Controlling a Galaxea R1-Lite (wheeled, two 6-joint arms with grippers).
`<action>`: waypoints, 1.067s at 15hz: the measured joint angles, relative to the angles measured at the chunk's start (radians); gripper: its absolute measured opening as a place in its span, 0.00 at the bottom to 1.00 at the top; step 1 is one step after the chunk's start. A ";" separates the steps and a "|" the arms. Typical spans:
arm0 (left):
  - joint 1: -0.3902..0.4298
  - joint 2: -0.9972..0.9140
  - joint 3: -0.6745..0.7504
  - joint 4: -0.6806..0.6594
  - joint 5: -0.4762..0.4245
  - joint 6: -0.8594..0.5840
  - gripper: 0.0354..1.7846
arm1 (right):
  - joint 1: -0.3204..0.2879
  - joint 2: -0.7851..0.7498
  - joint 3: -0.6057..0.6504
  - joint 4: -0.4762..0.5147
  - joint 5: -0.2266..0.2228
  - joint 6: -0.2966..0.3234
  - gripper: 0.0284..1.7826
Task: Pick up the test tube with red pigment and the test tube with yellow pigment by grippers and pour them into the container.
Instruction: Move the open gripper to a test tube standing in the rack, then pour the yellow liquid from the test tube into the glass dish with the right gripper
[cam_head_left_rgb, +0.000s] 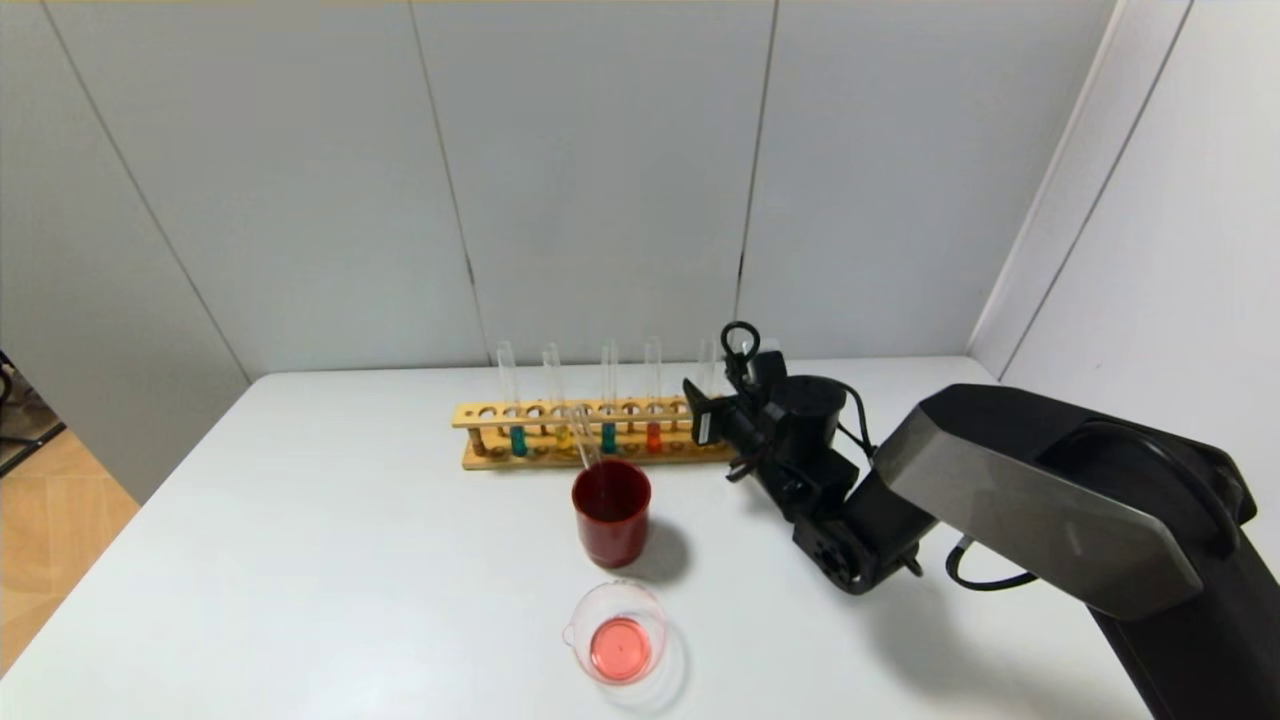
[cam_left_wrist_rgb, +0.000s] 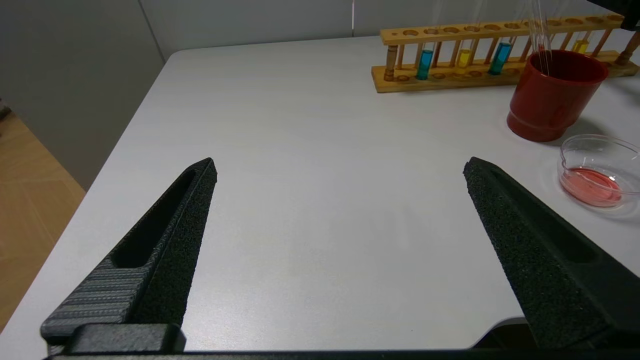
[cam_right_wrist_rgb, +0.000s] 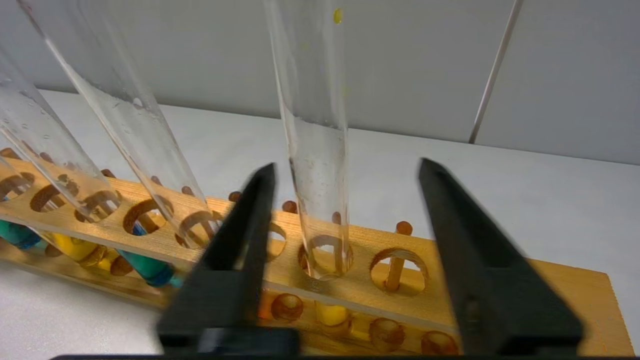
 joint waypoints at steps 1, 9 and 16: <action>0.000 0.000 0.000 0.000 0.000 0.000 0.98 | 0.000 0.001 -0.005 0.002 0.000 0.001 0.34; 0.000 0.000 0.000 0.000 0.000 0.000 0.98 | 0.001 0.004 -0.010 -0.013 -0.014 -0.006 0.14; 0.000 0.000 0.000 0.000 0.000 0.000 0.98 | 0.000 -0.024 -0.026 -0.014 -0.019 -0.026 0.14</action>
